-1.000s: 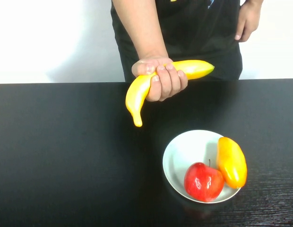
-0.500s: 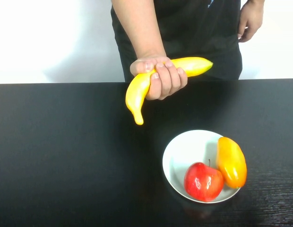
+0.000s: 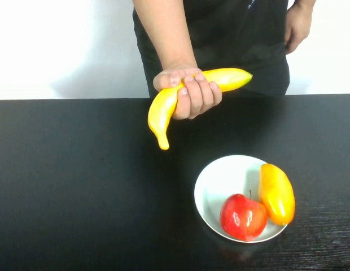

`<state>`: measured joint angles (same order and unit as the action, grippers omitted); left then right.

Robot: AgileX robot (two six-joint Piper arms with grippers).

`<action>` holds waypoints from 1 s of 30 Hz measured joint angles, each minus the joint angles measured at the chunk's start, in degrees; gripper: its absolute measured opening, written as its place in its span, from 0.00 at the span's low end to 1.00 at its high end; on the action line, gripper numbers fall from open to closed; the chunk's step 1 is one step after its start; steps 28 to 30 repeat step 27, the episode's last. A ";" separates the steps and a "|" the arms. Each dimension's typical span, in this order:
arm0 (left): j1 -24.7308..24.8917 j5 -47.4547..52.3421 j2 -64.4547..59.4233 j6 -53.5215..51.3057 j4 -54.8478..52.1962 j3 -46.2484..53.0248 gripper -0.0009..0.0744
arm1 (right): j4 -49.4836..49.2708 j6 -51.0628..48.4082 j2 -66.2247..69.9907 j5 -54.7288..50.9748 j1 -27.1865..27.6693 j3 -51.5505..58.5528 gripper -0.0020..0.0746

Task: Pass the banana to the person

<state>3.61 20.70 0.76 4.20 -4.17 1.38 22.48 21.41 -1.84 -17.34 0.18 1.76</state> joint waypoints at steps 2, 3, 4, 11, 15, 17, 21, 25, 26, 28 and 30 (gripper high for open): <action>0.00 0.00 0.00 0.00 0.00 0.00 0.01 | 0.44 0.00 0.00 -2.22 0.00 -0.12 0.01; 0.00 0.00 0.00 0.00 0.00 0.00 0.01 | 0.56 0.00 0.00 -2.22 0.00 -0.12 0.01; 0.00 0.00 0.00 0.00 0.00 0.00 0.01 | 0.44 0.00 0.00 -2.22 0.00 -0.12 0.01; 0.00 0.00 0.00 0.00 0.00 0.00 0.01 | 0.44 0.00 0.00 -2.22 0.00 -0.12 0.01; 0.00 0.00 0.00 0.00 0.00 0.00 0.01 | 0.44 0.00 0.00 -2.22 0.00 -0.12 0.01; 0.00 0.00 0.00 0.00 0.00 0.00 0.01 | 0.44 0.00 0.00 -2.22 0.00 -0.12 0.01; 0.00 0.00 0.00 0.00 0.00 0.00 0.01 | 0.44 0.00 0.00 -2.22 0.00 -0.12 0.01; 0.00 0.00 0.00 0.00 0.00 0.00 0.01 | 0.44 0.00 0.00 -2.22 0.00 -0.12 0.01; 0.00 0.00 0.00 0.00 0.00 0.00 0.01 | 0.44 0.00 0.00 -2.22 0.00 -0.12 0.01; 0.00 0.00 0.00 0.00 0.00 0.00 0.01 | 0.44 0.00 0.00 -2.22 0.00 -0.12 0.01; 0.00 0.00 0.00 0.00 0.00 0.00 0.01 | 0.44 0.00 0.00 -2.22 0.00 -0.12 0.01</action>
